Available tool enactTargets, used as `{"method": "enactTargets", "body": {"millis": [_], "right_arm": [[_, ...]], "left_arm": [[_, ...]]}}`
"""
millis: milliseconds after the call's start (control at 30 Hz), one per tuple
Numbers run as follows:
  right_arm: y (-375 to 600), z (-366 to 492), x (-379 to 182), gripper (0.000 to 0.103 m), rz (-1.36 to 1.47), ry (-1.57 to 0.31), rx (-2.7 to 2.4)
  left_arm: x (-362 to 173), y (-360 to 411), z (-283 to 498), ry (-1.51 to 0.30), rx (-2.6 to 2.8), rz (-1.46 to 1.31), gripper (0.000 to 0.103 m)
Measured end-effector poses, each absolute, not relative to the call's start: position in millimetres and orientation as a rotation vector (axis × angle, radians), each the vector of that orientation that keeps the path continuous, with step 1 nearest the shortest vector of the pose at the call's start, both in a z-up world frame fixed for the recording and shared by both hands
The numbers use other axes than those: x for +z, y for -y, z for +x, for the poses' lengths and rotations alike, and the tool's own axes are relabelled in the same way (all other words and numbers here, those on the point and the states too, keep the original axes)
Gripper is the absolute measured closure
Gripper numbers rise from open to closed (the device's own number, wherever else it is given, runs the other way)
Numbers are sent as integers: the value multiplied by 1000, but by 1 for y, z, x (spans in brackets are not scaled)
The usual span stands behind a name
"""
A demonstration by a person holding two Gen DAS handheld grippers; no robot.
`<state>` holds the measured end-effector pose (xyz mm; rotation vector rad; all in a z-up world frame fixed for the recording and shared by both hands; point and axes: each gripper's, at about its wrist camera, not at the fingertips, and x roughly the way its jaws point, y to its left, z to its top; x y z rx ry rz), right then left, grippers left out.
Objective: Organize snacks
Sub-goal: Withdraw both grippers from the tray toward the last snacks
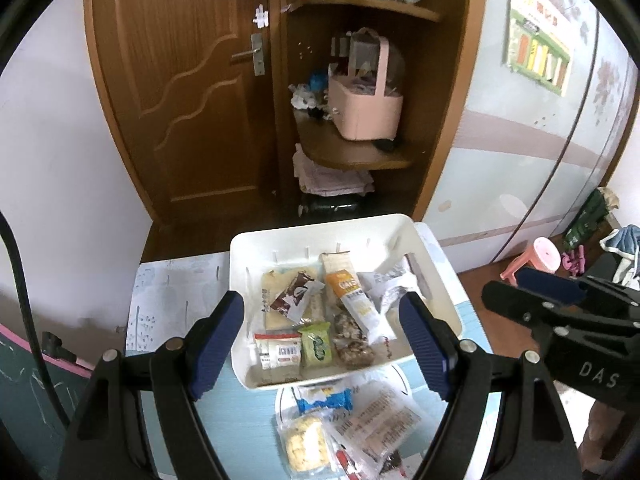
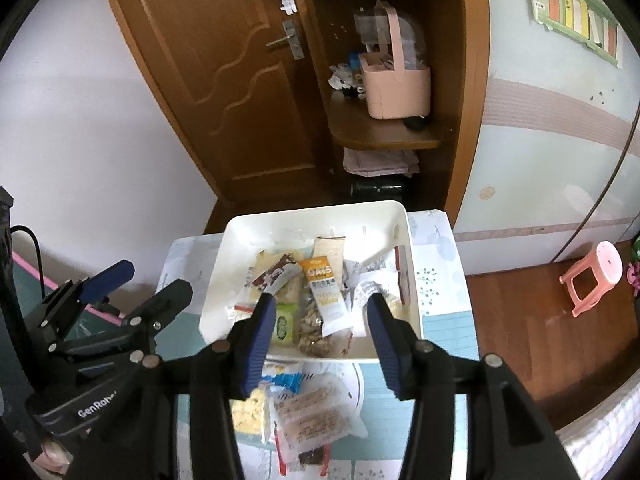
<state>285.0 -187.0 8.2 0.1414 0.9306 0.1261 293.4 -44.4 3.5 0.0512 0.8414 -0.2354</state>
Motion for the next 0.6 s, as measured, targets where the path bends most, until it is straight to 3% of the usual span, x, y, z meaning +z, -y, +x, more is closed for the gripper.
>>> {"method": "enactTargets", "body": {"millis": [333, 600], "right_arm": [[179, 223, 20, 47, 115, -867, 186], [174, 193, -8, 41, 85, -896, 182]], "left_arm": [[17, 23, 231, -771, -250, -4, 23], [-18, -4, 200, -774, -215, 15, 20]]}}
